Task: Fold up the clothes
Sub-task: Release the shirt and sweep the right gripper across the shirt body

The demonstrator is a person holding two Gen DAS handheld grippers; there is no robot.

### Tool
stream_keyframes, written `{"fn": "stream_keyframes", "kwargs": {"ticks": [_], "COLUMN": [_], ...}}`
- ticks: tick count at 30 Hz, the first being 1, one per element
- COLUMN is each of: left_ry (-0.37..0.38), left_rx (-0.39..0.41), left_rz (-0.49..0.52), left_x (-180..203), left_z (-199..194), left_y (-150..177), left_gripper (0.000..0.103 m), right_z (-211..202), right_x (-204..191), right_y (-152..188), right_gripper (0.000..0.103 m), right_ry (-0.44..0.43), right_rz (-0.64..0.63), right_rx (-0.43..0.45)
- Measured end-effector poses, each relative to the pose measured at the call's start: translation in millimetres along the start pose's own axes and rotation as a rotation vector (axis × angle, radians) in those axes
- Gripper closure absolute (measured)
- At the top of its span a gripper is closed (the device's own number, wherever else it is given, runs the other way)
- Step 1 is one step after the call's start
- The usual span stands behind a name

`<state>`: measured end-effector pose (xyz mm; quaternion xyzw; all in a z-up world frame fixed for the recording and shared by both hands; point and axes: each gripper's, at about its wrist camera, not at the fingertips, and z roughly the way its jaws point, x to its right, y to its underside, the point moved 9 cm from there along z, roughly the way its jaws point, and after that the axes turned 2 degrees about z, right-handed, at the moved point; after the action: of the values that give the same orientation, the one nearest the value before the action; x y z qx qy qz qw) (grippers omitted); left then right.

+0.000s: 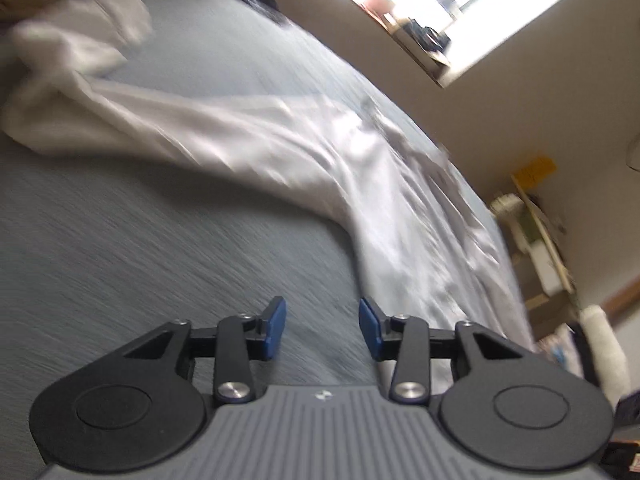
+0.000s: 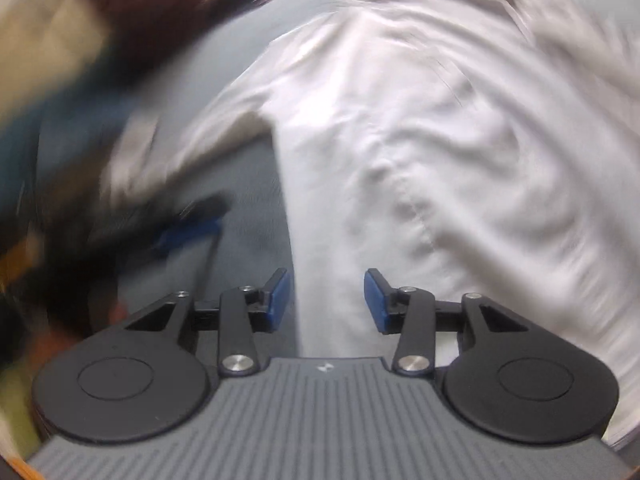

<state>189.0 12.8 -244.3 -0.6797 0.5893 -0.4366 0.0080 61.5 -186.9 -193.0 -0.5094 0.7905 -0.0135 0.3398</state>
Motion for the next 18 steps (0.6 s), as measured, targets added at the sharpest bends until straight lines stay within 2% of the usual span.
{"fn": "stream_keyframes", "kwargs": {"ticks": [2, 4, 6, 9, 12, 14, 16, 18], "left_ry": [-0.063, -0.132, -0.211, -0.308, -0.392, -0.425, -0.458, -0.471], "left_rx": [0.048, 0.105, 0.159, 0.234, 0.279, 0.277, 0.269, 0.258], "left_rz": [0.0, 0.01, 0.01, -0.002, -0.015, -0.026, -0.026, -0.024], "left_x": [-11, -23, -37, -62, -86, -98, -108, -114], "left_z": [-15, -31, -46, -67, -77, -76, -74, -70], "left_y": [-14, -30, -46, -67, -80, -83, -84, -83], "left_gripper": [0.06, 0.053, 0.052, 0.049, 0.048, 0.048, 0.052, 0.056], "right_z": [12, 22, 30, 39, 53, 68, 86, 111], "right_x": [5, 4, -4, -24, -58, -87, -120, -151], "right_y": [5, 10, 9, -1, -29, -46, -62, -73], "right_gripper": [0.063, 0.063, 0.062, 0.061, 0.059, 0.056, 0.051, 0.05], "right_ry": [-0.045, -0.083, -0.124, -0.196, -0.259, -0.309, -0.356, -0.378], "right_rz": [0.131, 0.223, 0.261, 0.263, 0.22, 0.203, 0.175, 0.145], "right_rx": [0.003, 0.01, 0.015, 0.013, 0.006, -0.009, -0.038, -0.091]}}
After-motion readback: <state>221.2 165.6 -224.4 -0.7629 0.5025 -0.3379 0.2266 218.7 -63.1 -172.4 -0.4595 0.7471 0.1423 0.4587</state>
